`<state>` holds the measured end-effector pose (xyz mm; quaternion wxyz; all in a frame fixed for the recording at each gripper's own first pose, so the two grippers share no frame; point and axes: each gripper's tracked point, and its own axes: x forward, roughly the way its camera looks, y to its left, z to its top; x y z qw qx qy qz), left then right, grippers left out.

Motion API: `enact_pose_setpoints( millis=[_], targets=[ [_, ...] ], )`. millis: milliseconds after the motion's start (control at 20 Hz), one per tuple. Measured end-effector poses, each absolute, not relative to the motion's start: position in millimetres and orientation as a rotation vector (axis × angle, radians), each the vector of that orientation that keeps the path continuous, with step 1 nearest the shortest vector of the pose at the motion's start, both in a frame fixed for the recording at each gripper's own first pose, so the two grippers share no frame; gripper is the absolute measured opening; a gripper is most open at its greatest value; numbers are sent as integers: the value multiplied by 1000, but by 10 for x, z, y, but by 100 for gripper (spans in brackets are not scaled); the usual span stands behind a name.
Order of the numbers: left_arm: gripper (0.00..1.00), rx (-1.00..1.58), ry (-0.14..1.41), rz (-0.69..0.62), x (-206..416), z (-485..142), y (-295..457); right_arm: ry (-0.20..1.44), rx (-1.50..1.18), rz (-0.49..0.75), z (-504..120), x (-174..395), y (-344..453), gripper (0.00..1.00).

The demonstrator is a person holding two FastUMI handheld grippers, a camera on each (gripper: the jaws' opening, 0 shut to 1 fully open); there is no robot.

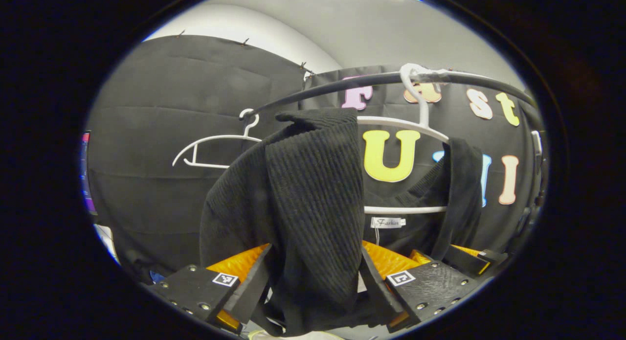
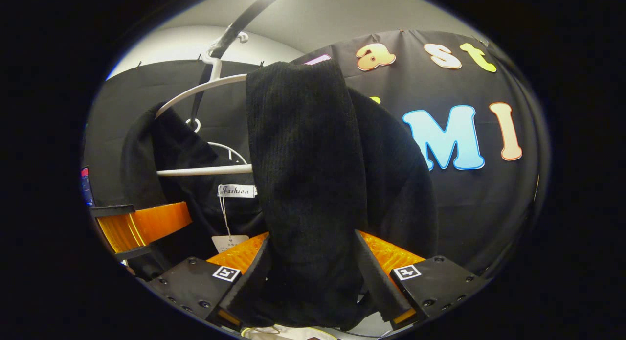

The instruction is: Grasp the clothes on the hanger with both hands and then place them into the laundry hamper below.

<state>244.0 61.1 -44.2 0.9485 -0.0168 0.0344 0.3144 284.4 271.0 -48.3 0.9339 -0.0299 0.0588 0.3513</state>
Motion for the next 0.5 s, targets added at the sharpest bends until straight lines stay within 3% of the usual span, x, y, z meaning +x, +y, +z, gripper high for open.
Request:
enact_pose_setpoints(
  millis=[150, 200, 300, 450, 500],
  targets=[
    [73, -42, 73, 663, 2415, -444, 681, 104, -54, 725, -456, 2957, 2765, 92],
    [70, -50, 74, 656, 2435, -463, 694, 101, -50, 717, -449, 3001, 2757, 85],
    [70, -57, 69, 644, 2437, -450, 704, 106, -38, 694, -473, 3055, 2677, 59],
    [20, -62, 67, 641, 2308, -427, 724, 143, 17, 701, -461, 3068, 2654, 21],
    [20, -59, 70, 614, 2306, -425, 680, 153, 42, 731, -450, 3026, 2685, 8]
  ],
)
